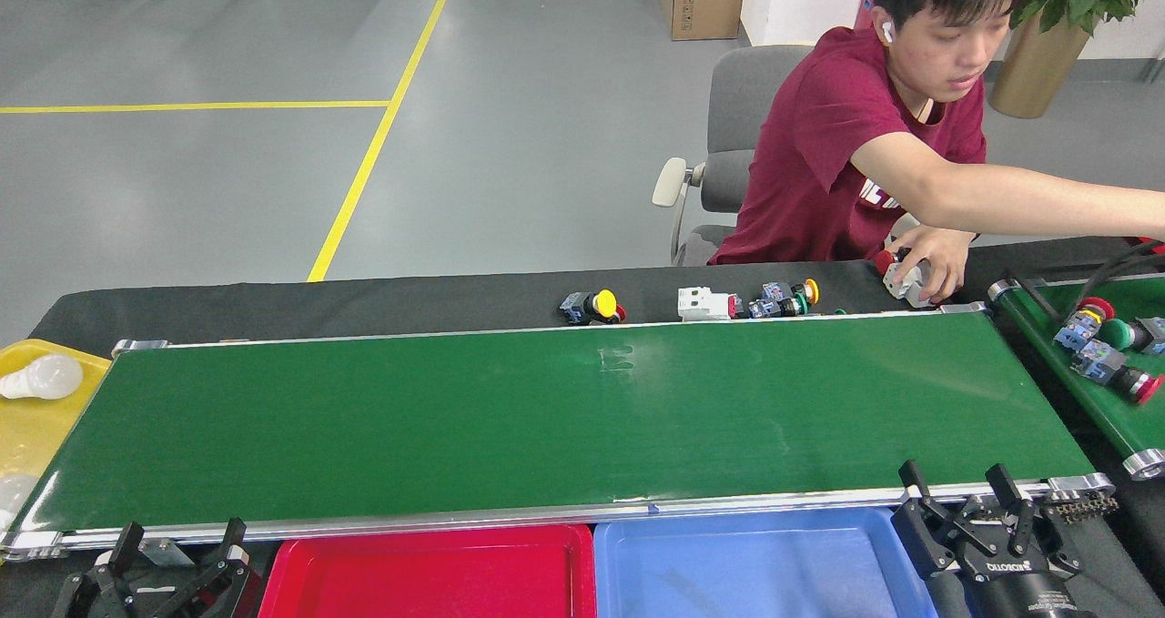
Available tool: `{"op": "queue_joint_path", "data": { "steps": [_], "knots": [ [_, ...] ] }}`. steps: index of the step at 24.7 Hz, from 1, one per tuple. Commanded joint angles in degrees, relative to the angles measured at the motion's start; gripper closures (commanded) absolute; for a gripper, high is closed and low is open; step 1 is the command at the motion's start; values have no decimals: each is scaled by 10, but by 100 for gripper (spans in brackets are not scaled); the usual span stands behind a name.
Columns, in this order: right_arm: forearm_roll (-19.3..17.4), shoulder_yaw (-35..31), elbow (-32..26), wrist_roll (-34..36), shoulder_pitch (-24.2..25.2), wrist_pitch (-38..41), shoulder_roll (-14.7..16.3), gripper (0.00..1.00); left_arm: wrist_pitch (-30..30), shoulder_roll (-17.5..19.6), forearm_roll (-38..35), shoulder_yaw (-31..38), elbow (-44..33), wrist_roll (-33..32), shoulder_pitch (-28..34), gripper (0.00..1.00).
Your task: Pick switch part from conveyor to tray
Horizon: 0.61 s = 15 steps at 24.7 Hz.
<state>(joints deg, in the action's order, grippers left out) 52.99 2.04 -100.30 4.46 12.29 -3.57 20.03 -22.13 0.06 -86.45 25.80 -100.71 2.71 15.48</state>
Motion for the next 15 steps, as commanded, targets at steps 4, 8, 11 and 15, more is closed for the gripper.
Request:
{"op": "queue_joint_path", "data": {
  "steps": [4,8,11,15],
  "knots": [
    [0,-5,-8,2,-2,0,5,1,1,6,0,-3,-7,5,0,0],
    [0,-5,-8,2,-2,-1,5,1,1,6,0,-4,-7,5,0,0],
    [-1,-5,-6,1,-3,-3,5,1,0,6,0,-4,-6,5,0,0],
    [-3,-3,2,-6,-8,-84,12,1,-2,6,-1,-6,-5,5,-1,0]
  ]
}}
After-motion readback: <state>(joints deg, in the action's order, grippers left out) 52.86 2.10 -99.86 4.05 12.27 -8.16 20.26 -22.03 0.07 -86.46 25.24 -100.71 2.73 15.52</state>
